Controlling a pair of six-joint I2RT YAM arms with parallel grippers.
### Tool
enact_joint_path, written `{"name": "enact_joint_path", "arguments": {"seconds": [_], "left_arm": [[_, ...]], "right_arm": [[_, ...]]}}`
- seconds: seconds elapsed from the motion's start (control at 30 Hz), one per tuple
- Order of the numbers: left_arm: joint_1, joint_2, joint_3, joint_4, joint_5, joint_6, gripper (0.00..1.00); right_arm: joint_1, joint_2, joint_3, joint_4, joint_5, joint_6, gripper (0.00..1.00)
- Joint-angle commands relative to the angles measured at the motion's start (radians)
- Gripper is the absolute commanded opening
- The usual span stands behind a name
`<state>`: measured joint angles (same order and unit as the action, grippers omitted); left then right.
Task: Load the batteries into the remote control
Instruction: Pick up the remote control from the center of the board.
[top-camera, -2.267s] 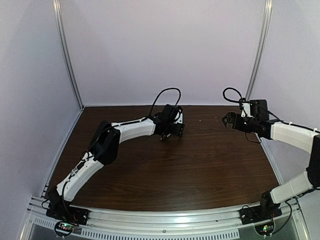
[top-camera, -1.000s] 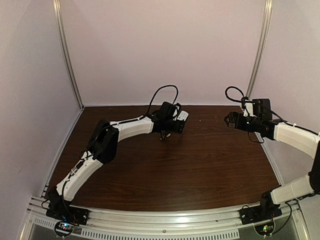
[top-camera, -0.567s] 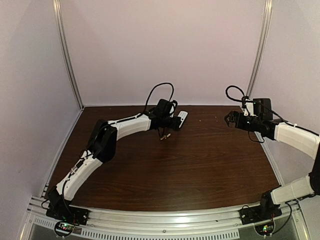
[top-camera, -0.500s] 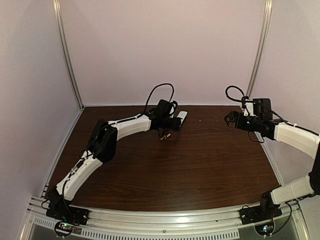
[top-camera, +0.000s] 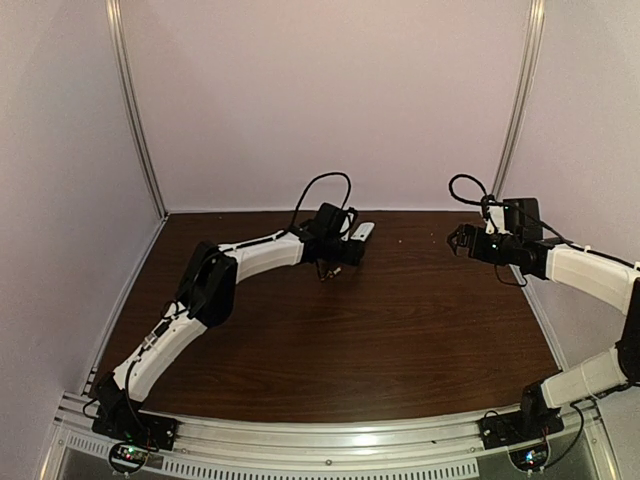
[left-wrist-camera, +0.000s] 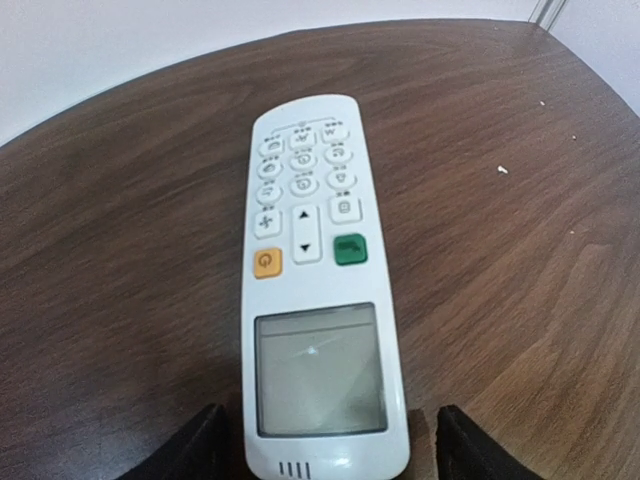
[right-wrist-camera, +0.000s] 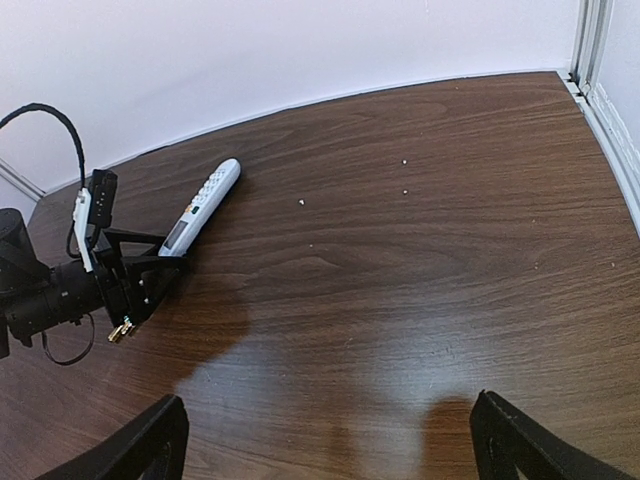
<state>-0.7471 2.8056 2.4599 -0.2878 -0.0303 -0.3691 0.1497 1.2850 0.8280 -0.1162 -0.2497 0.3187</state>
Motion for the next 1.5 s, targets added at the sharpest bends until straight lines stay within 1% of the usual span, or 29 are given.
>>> {"name": "enact_joint_path", "arguments": {"seconds": [0.0,0.13,0.5,0.57,0.67,0.87,1.0,1.1,1.17,1.3,1.47], "left_arm": [[-0.012,0.034,0.035,-0.002,0.007,0.019,0.72],[-0.011,0.038,0.037,0.013,0.013,0.025,0.65],[-0.010,0.051,0.061,0.002,0.010,0.027,0.50],[-0.011,0.047,0.057,0.002,0.006,0.028,0.43],[-0.012,0.035,0.041,0.006,-0.008,0.031,0.37],[-0.015,-0.073,-0.120,0.069,-0.020,0.061,0.30],[-0.023,-0.156,-0.210,0.091,0.017,0.073,0.26],[-0.037,-0.225,-0.288,0.126,0.029,0.091,0.25],[-0.042,-0.268,-0.324,0.136,0.071,0.091,0.24],[-0.052,-0.327,-0.384,0.132,0.121,0.099,0.22],[-0.074,-0.413,-0.496,0.129,0.178,0.123,0.21]], "right_arm": [[-0.006,-0.007,0.017,0.004,0.004,-0.002,1.00],[-0.006,-0.009,0.015,-0.002,0.011,-0.004,1.00],[-0.006,-0.002,0.018,-0.002,0.016,-0.007,1.00],[-0.007,-0.001,0.016,-0.003,0.015,-0.005,1.00],[-0.007,-0.006,0.013,-0.005,0.018,-0.006,1.00],[-0.007,-0.005,0.011,-0.001,0.011,-0.005,1.00],[-0.007,0.000,0.011,0.007,-0.006,-0.002,1.00],[-0.007,-0.003,0.008,0.014,-0.015,0.000,1.00],[-0.007,-0.009,0.007,0.016,-0.021,0.000,1.00],[-0.007,-0.020,0.002,0.017,-0.028,-0.003,1.00],[-0.007,-0.038,-0.010,0.026,-0.048,-0.022,1.00]]}}
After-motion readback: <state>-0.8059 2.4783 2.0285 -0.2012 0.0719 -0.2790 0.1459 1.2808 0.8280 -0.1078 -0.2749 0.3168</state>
